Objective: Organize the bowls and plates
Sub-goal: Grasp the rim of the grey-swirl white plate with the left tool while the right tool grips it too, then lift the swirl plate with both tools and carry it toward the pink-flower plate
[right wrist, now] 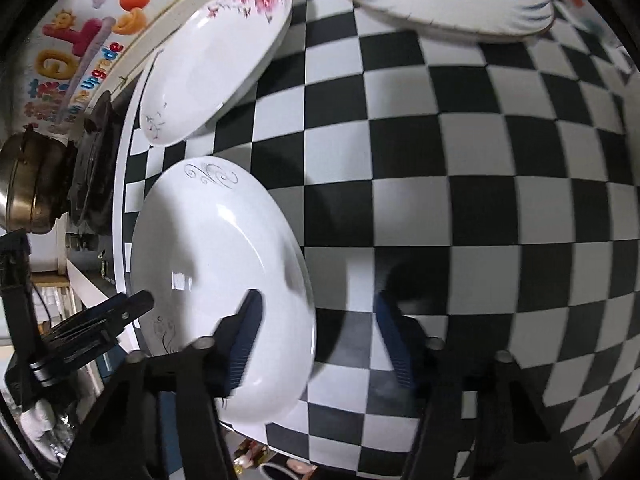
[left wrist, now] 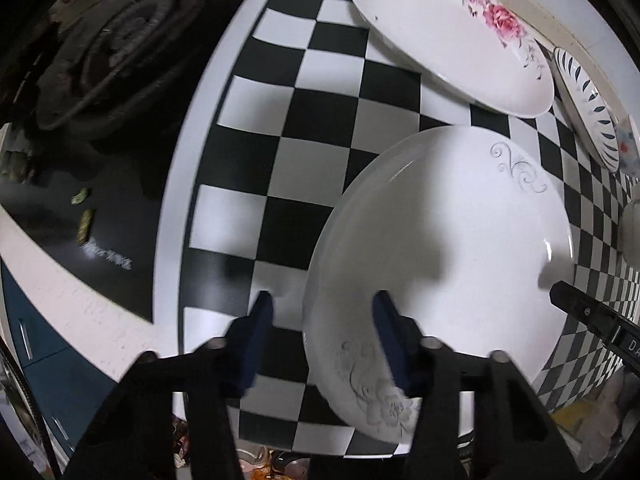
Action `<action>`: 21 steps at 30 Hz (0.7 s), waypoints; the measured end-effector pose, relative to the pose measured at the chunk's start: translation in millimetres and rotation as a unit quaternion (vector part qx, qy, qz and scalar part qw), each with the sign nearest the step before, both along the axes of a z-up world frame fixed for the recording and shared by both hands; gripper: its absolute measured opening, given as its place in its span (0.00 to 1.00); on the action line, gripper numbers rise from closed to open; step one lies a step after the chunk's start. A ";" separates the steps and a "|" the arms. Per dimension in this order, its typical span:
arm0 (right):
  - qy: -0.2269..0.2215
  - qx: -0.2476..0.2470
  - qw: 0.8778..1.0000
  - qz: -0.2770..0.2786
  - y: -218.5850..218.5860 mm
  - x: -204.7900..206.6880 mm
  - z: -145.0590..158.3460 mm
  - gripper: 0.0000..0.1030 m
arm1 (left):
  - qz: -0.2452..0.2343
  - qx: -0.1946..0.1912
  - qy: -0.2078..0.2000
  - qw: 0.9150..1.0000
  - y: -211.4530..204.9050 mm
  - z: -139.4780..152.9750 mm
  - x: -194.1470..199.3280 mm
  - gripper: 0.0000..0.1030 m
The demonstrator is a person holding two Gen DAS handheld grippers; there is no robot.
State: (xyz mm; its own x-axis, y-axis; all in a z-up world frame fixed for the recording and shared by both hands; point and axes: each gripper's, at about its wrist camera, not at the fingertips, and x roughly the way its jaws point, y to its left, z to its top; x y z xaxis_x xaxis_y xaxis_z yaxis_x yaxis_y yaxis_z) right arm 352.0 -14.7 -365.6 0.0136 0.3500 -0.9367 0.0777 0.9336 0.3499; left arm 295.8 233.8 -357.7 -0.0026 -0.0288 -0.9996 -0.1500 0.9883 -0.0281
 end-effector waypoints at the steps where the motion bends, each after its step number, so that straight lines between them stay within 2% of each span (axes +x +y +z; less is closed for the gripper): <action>1: 0.006 0.003 1.000 0.000 1.8 1.1 -2.5 0.46 | -0.007 -0.004 0.002 1.000 -2.4 -1.7 -1.3 0.33; 3: 0.017 0.009 1.000 0.001 6.2 3.4 -7.8 0.33 | -0.015 -0.013 -0.001 1.000 -6.3 -0.7 -4.6 0.29; 4: 0.022 0.010 1.000 0.001 7.7 3.9 -9.8 0.30 | -0.019 -0.010 -0.004 1.000 -8.4 0.9 -6.4 0.29; 6: 0.029 0.015 0.999 0.006 13.2 4.6 -13.6 0.15 | -0.023 -0.012 -0.006 1.000 -10.6 5.0 -9.4 0.28; 15: 0.022 0.002 1.000 -0.002 13.0 -4.5 -5.0 0.15 | -0.052 -0.017 -0.029 0.998 -32.2 30.5 -23.5 0.28; 21: -0.001 0.003 1.000 -0.012 -19.4 -13.7 22.3 0.13 | -0.075 -0.020 -0.056 0.995 -71.7 61.4 -32.8 0.28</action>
